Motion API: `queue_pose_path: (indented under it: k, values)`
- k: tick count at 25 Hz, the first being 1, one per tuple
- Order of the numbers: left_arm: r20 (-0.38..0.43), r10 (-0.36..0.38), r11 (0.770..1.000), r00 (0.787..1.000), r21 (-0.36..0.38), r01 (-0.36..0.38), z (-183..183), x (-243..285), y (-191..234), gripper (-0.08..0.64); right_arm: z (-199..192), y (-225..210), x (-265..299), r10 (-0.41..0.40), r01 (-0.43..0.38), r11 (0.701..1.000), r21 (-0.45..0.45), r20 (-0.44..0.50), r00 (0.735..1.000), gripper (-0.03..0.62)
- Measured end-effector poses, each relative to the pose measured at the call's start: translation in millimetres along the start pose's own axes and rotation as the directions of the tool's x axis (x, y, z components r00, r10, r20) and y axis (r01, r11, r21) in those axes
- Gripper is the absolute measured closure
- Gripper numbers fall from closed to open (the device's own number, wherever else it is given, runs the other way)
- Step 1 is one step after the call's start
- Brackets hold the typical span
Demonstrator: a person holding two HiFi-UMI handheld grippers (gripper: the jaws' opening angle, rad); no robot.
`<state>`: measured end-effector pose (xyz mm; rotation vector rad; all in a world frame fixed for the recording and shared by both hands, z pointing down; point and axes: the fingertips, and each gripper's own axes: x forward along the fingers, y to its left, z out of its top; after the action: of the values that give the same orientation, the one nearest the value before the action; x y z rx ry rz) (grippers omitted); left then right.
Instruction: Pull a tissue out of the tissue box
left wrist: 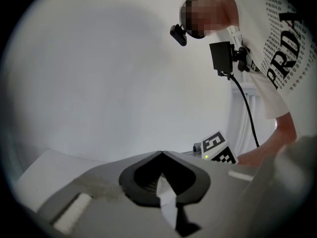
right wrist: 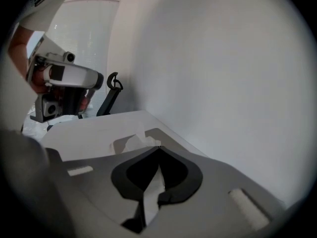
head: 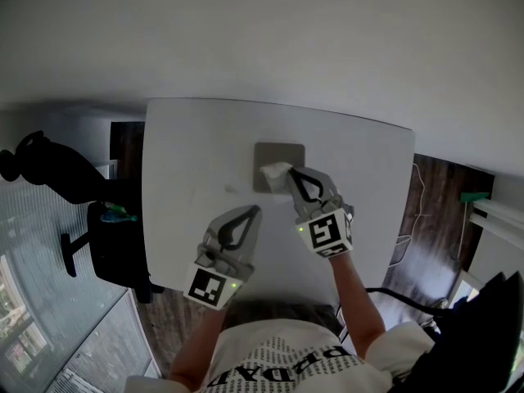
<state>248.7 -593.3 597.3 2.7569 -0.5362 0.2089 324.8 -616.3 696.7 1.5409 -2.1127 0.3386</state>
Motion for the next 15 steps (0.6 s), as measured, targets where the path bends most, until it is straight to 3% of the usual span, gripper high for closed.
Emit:
queue_pose_path:
  k: [8, 15]
  values:
    - [0.018, -0.002, 1.000, 1.000, 0.009, 0.002, 8, -2, 0, 0.568, 8, 3, -5, 0.008, -0.008, 1.000, -0.006, 0.005, 1.000, 0.584]
    - [0.060, -0.007, 1.000, 0.998, 0.024, 0.005, 29, -9, -6, 0.569, 37, 6, -27, 0.001, -0.001, 1.000, 0.005, 0.031, 1.000, 0.584]
